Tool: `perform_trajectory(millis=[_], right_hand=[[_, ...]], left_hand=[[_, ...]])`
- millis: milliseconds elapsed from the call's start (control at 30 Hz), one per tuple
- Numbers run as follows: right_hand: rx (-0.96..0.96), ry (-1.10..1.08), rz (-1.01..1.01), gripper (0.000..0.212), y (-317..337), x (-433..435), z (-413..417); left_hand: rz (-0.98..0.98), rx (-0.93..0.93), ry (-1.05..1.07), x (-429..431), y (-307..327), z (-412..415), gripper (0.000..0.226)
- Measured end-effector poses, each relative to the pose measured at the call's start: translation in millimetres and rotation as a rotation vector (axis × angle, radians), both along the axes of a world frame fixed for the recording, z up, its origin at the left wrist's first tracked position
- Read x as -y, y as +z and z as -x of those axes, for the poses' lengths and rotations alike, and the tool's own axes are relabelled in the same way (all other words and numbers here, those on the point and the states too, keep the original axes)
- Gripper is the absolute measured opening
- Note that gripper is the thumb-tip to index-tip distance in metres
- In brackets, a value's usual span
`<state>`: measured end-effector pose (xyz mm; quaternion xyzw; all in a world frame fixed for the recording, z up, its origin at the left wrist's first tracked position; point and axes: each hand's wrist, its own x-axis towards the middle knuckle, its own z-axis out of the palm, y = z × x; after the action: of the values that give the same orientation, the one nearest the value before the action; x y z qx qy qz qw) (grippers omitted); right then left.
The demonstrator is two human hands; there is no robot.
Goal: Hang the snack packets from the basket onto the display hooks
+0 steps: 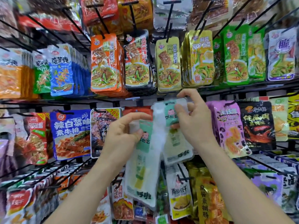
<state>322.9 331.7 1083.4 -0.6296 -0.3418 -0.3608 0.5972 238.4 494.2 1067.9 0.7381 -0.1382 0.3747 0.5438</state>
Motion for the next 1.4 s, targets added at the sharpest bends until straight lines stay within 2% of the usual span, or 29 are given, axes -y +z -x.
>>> perform_trajectory(millis=[100,233,333,400,567,667,767,967,1233,1400], right_hand=[[-0.067,-0.014,-0.010,0.017,0,-13,-11],[-0.198,0.027,-0.045,0.018,-4,-19,-17],[-0.223,0.066,-0.065,0.018,-3,-18,-17],[-0.235,0.057,-0.042,0.018,-3,-18,-23],[-0.219,-0.021,0.148,0.034,-6,-17,-38],[-0.196,-0.181,0.350,0.054,-4,-13,-42],[-0.160,-0.336,0.497,0.064,-3,-15,-48],[-0.082,-0.551,0.722,0.068,-4,-22,-59],[-0.002,-0.729,0.834,0.071,-4,-27,-72],[0.007,-0.783,0.891,0.074,7,-20,-71]], left_hand=[[-0.037,-0.054,-0.023,5,4,-6,0.053],[-0.054,0.014,0.118,13,10,-20,0.049],[-0.247,0.014,0.218,19,19,-30,0.047],[-0.335,-0.062,0.258,20,23,-41,0.050],[-0.447,-0.255,0.276,23,27,-61,0.053],[-0.505,-0.334,0.290,23,30,-69,0.054],[-0.549,-0.393,0.276,21,33,-80,0.055],[-0.680,-0.527,0.334,14,33,-87,0.051],[-0.873,-0.584,0.438,8,30,-93,0.062],[-0.931,-0.568,0.484,4,24,-95,0.057]])
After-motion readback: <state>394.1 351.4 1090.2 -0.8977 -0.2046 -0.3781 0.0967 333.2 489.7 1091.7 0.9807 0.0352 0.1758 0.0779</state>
